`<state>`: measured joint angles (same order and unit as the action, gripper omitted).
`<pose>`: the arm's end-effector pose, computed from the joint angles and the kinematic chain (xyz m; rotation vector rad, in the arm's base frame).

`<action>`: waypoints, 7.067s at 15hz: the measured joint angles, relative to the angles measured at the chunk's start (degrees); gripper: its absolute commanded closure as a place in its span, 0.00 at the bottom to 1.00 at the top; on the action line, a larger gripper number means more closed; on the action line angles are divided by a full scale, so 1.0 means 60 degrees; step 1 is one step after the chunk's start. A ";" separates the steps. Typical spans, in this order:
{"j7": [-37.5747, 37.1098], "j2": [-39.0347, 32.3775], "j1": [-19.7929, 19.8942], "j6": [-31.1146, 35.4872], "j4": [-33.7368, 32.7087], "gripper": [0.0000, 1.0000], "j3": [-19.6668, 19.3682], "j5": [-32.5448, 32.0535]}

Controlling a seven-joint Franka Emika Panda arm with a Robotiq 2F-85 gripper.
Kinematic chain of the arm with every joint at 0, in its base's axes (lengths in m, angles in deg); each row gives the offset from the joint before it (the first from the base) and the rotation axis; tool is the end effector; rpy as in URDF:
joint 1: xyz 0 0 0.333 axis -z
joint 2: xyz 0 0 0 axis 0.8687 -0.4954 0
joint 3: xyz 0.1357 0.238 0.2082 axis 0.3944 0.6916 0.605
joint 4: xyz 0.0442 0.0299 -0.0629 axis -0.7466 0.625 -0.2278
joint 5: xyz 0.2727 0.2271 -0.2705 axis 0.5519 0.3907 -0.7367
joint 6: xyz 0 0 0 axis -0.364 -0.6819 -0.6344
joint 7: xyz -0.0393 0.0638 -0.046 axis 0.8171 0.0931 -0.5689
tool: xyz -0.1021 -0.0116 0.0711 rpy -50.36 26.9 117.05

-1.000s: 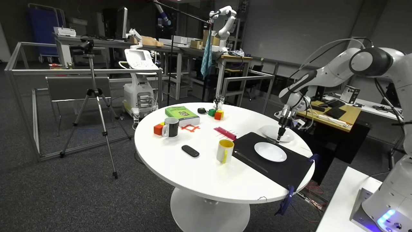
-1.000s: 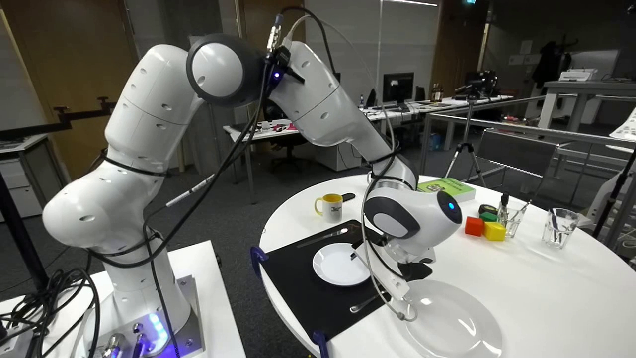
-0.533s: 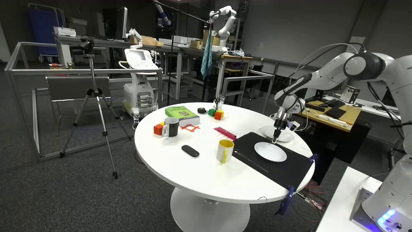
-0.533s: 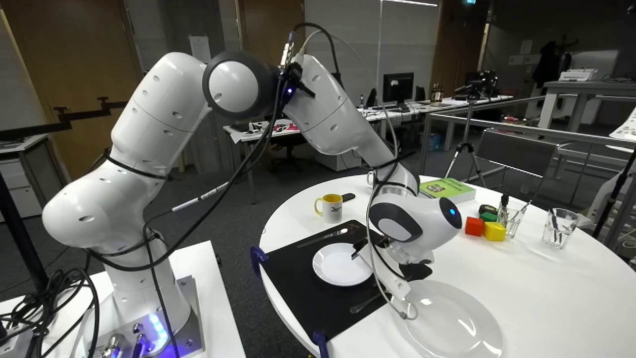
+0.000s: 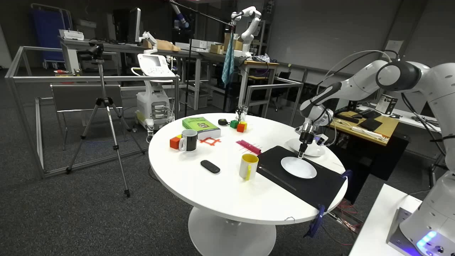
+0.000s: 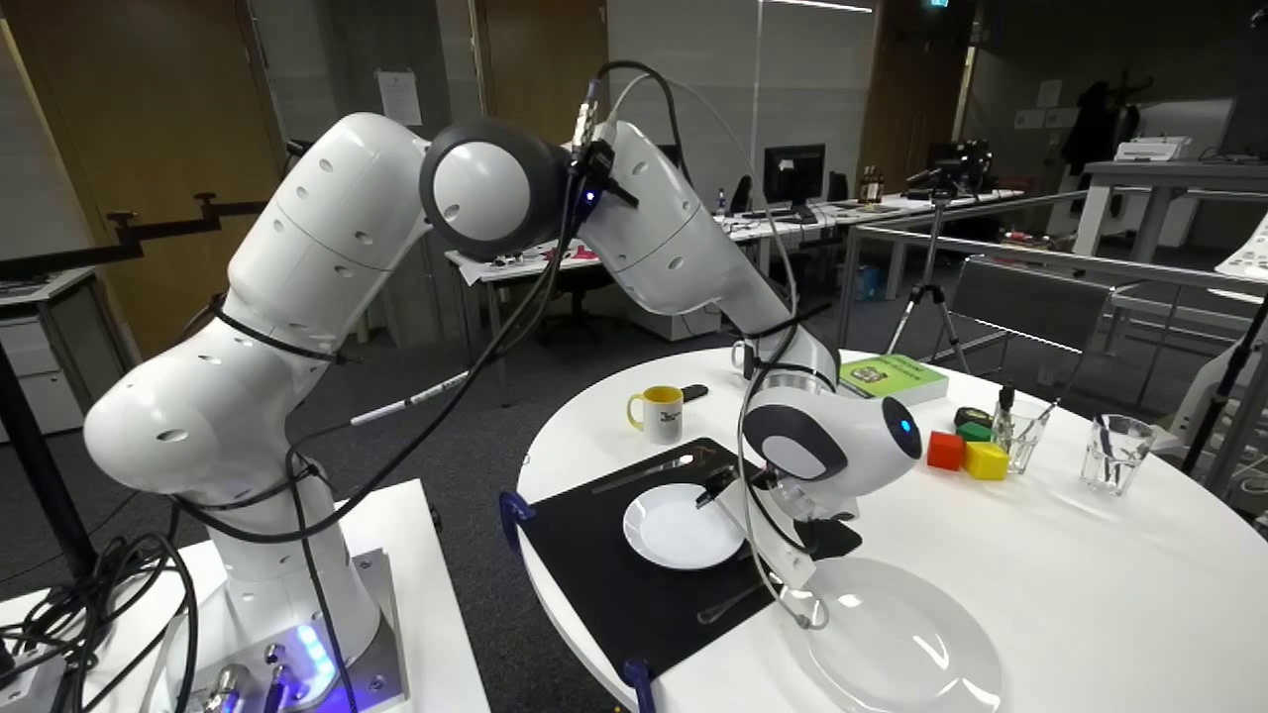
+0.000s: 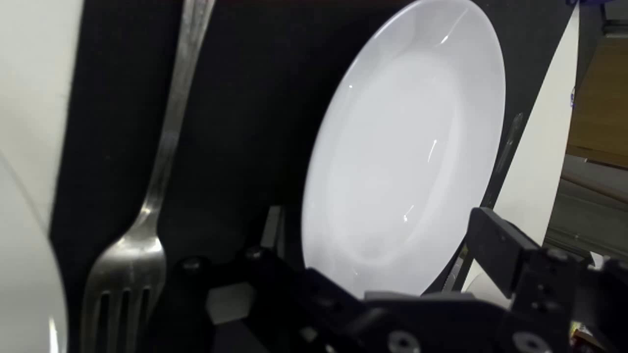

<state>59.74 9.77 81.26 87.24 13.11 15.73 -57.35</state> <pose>0.6112 -0.1979 0.0785 -2.4088 -0.4969 0.1055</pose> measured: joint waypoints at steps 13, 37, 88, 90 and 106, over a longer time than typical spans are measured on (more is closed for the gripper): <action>0.0032 -0.0512 0.0052 -0.1443 -0.0778 1.00 0.0035 -0.0052; -0.0317 -0.0738 -0.0349 -0.1890 -0.1462 0.99 0.0510 0.0125; -0.4766 -0.0040 -0.1620 0.1332 -0.0614 0.99 0.1196 0.2972; -0.4776 -0.0042 -0.1627 0.1357 -0.0613 0.99 0.1196 0.2977; -0.4236 -0.0025 -0.1988 0.0718 -0.0156 0.99 0.1288 0.1176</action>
<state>34.33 9.62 69.34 91.55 12.18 23.45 -50.29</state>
